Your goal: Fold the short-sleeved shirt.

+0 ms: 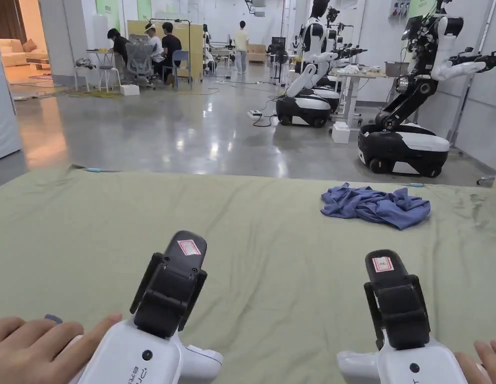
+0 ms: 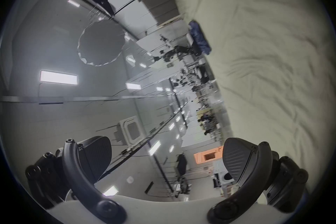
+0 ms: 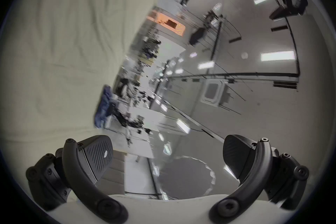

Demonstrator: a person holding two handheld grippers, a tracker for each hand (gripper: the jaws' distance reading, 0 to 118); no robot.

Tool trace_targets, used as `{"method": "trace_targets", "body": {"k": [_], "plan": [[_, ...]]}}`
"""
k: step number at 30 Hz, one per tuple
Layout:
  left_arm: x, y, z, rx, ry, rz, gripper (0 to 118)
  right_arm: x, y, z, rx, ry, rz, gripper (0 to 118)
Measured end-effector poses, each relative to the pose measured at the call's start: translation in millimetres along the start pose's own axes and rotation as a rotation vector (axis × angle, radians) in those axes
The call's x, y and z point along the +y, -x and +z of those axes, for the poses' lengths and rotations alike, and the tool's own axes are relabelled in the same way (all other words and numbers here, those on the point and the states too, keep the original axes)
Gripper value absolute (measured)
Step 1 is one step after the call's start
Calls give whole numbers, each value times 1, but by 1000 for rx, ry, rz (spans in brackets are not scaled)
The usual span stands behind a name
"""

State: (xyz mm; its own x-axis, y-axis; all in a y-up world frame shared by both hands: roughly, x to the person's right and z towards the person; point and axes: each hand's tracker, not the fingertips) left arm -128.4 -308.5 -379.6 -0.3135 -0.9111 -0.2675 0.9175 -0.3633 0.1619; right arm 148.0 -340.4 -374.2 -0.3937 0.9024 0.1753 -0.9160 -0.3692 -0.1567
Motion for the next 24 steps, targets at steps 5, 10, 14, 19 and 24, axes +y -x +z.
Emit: {"method": "trace_targets", "body": {"k": [5,10,14,19,24], "plan": [[-3,8,-7,-91,130,321,118,-7,-15,1,-16,71,-328,118],[-28,38,-19,-69,290,866,118,-36,-61,2,-38,148,-1042,118],[-68,64,-9,-38,256,1523,118,-83,-84,4,-6,112,-1768,118],[-93,63,10,173,132,1916,118,-93,-85,15,-108,165,-1895,118],[-93,60,8,105,127,1958,118,-87,-87,19,-47,184,-1826,118]]}}
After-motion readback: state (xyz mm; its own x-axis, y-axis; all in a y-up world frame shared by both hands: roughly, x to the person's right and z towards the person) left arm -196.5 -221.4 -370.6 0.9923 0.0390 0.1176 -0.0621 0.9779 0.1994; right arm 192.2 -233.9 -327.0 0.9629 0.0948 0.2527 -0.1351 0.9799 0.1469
